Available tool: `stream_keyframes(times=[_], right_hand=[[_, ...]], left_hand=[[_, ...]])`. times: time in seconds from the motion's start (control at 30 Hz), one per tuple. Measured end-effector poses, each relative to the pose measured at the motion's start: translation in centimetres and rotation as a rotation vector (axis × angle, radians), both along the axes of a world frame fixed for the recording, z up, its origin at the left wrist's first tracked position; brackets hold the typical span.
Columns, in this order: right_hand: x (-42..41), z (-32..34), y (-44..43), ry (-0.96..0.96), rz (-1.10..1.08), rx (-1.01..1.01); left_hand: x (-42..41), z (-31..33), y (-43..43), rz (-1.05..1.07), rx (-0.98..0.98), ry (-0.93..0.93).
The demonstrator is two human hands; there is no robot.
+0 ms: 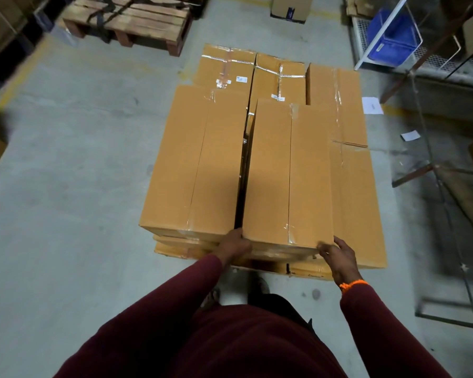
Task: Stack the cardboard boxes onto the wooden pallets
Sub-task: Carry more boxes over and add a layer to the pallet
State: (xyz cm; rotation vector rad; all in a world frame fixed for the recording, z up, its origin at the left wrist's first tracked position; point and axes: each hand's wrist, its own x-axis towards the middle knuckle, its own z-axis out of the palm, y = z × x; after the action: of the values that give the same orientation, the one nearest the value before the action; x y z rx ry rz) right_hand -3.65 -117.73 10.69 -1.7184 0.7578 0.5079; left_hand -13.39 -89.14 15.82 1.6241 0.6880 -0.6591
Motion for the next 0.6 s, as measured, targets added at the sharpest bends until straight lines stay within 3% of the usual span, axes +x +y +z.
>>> stream_keyframes(times=[0.37, 0.47, 0.6], right_hand=[[0.1, 0.9, 1.1, 0.030, -0.026, 0.026], [-0.5, 1.1, 1.3, 0.008, 0.001, -0.028], [-1.6, 1.2, 2.1, -0.018, 0.019, -0.104]], left_hand=[[-0.4, -0.6, 0.6, -0.076, 0.067, 0.020], [-0.5, -3.3, 0.9, -0.074, 0.036, 0.032], [-1.6, -1.6, 2.7, -0.054, -0.006, 0.039]])
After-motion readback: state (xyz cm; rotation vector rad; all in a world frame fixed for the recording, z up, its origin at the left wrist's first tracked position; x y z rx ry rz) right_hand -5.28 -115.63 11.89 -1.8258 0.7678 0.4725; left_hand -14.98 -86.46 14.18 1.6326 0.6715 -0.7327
